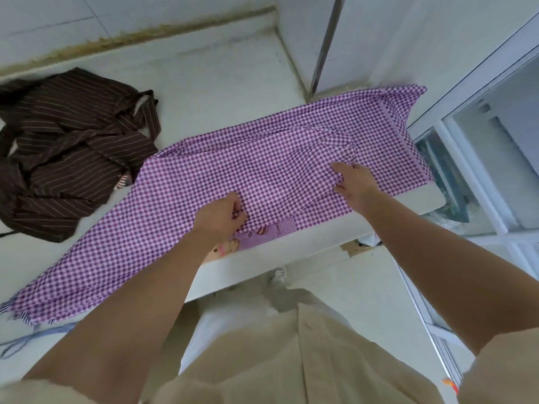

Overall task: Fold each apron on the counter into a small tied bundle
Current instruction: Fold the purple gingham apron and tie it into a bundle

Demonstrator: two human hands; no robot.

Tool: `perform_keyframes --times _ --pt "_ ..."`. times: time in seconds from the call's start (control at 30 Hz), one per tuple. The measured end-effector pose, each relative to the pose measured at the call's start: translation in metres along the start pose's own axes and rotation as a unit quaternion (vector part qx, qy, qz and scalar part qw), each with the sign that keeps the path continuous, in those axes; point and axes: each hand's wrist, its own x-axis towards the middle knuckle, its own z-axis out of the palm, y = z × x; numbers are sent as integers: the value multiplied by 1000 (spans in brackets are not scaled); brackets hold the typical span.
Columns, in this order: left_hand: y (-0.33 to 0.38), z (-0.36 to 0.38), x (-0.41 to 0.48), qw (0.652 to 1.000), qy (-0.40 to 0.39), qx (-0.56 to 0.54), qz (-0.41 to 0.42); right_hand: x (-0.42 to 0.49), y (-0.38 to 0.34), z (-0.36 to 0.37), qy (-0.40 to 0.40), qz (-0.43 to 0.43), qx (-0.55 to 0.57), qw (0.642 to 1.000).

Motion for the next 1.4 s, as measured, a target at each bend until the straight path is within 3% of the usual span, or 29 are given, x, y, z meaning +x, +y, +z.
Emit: perform_keyframes --times 0.17,0.3,0.47,0.53,0.63,0.73,0.8,0.87,0.97,1.07,1.13,1.2,1.3,1.4 --pt "3 2 2 999 8 29 -12 9 -10 4 -35 -46 94 994" --pt "8 2 1 998 29 46 -19 12 -12 8 42 -85 -1 995" --pt "11 1 0 998 33 49 -26 10 -22 10 -56 -45 63 995" --pt "11 1 1 998 33 51 -24 16 -20 11 -54 -65 39 996" --pt "10 2 1 997 50 60 -4 13 -27 11 33 -194 -47 979" --pt "11 4 1 994 84 66 1 12 -33 1 79 -263 -68 959" --pt "13 8 0 993 93 74 -6 19 -25 -8 77 -273 -137 949" --pt "15 10 1 994 89 67 -14 29 -14 -16 73 -220 -235 944" --pt "15 8 3 991 121 47 -7 35 -11 -18 118 -188 -245 944" --pt "5 10 4 974 210 83 6 27 -23 -1 232 -323 -320 860" --pt "-2 10 4 970 222 99 -16 20 -22 18 190 -422 -385 798" --pt "-10 10 2 975 192 105 -41 16 -7 42 78 -499 -467 725" --pt "-27 20 -5 984 111 107 -93 19 27 68 -51 -493 -592 635" --pt "-50 33 -20 983 86 102 -122 26 57 78 -77 -426 -661 613"
